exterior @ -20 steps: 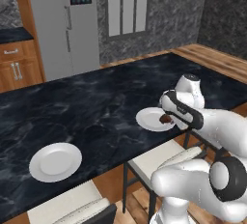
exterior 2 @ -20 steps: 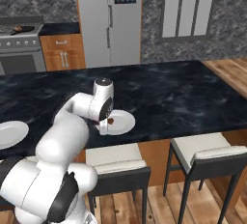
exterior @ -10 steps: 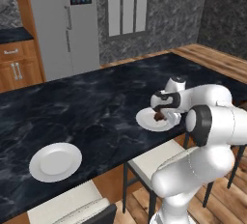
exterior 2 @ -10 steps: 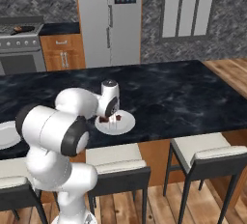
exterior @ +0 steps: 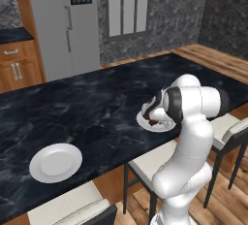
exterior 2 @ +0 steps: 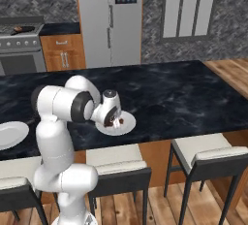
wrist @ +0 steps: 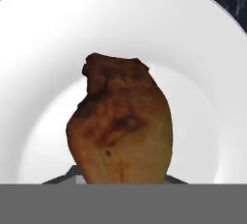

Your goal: Take the chicken drumsticks from the pan and place one on each plate on the dining counter.

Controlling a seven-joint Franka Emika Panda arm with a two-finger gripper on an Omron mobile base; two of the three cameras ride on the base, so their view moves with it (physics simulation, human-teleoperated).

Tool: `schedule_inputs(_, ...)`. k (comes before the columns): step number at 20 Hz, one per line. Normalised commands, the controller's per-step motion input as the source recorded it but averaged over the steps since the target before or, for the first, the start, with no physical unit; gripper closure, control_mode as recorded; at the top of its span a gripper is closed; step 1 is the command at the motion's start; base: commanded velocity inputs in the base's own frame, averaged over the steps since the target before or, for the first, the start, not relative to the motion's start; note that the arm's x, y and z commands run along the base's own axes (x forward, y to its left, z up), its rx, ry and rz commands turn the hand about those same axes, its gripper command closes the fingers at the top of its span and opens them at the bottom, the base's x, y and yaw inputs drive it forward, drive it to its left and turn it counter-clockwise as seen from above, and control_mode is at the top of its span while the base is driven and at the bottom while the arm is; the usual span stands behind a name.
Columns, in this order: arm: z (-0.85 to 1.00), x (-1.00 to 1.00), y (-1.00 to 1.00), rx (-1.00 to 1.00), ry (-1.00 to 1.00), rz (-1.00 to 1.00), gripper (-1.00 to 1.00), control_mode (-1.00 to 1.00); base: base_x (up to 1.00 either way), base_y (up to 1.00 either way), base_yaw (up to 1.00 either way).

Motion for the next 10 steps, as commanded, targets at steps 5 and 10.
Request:
schedule_inputs(5, -0.11, 0.19, -0.02, -0.01, -0.16, 0.05, -1.00, -1.00, 0.00, 0.00, 0.00)
schedule_inputs(10, 0.12, -0.02, -0.27, 0.01, -0.21, 0.07, -1.00, -1.00, 0.00, 0.00, 0.00)
